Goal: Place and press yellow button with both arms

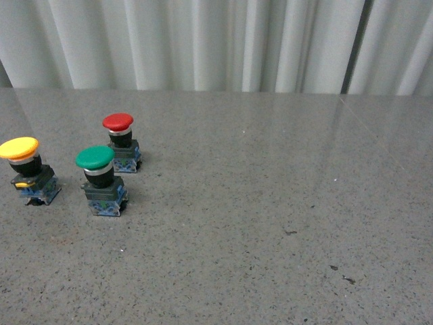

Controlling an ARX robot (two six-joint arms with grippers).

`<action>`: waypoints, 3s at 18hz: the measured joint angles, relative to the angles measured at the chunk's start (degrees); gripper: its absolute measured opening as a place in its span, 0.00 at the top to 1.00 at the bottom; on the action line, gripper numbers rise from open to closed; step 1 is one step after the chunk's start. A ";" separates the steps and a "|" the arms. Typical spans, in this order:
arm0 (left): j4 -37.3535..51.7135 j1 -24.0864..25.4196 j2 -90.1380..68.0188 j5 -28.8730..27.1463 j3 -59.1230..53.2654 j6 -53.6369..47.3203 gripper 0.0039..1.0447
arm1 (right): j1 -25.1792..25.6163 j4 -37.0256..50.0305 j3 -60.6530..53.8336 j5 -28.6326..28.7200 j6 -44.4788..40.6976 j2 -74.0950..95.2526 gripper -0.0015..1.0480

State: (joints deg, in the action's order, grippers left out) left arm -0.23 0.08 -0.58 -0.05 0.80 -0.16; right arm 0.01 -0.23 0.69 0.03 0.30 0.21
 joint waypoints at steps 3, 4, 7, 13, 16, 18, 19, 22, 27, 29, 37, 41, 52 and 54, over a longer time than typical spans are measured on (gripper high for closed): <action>0.02 0.00 0.00 0.00 0.00 0.02 0.06 | 0.00 0.00 0.00 0.00 0.00 0.00 0.06; 0.00 0.00 0.00 0.00 0.00 0.02 0.06 | 0.00 0.00 0.00 0.00 0.00 0.00 0.06; 0.00 0.00 0.00 0.00 0.00 0.02 0.06 | 0.00 0.00 0.00 -0.02 0.00 0.00 0.06; 0.00 0.00 0.00 0.00 0.00 0.02 0.06 | 0.00 0.00 0.00 0.00 0.00 0.00 0.06; 0.00 0.00 0.00 0.00 0.00 0.00 0.06 | 0.00 -0.02 0.00 0.00 0.00 0.00 0.06; 0.02 0.00 0.00 0.00 0.00 0.00 0.06 | 0.00 0.00 0.00 0.00 0.00 0.00 0.06; -2.86 -0.96 -0.70 -2.40 0.66 0.42 0.06 | 0.00 0.00 0.00 0.00 0.00 0.00 0.06; -11.37 -6.99 -18.21 -24.06 10.54 2.91 0.06 | 0.00 0.04 0.00 0.00 -0.11 0.00 0.06; 3.02 3.23 -31.74 -16.35 18.80 0.39 0.06 | 0.00 0.00 0.00 0.00 -0.11 0.00 0.06; 10.62 5.95 -44.22 -11.02 26.14 -1.84 0.06 | 0.00 0.00 0.00 -0.02 -0.11 0.00 0.06; 3.87 0.83 -82.23 1.70 49.83 -0.22 0.06 | 0.00 0.00 0.00 -0.02 -0.11 0.00 0.06; 1.86 -0.48 -87.78 2.10 50.12 2.23 0.06 | 0.00 0.00 0.00 -0.02 -0.11 0.00 0.06; 0.39 -1.38 -92.32 3.23 50.31 4.70 0.06 | 0.00 0.00 0.00 -0.02 -0.11 0.00 0.06; 0.94 -1.38 -92.32 2.40 50.29 4.26 0.18 | 0.00 0.00 0.00 -0.02 -0.11 0.00 0.06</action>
State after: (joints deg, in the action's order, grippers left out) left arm 0.71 -1.30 -92.90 2.35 51.09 4.10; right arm 0.01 -0.23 0.69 0.01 0.19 0.21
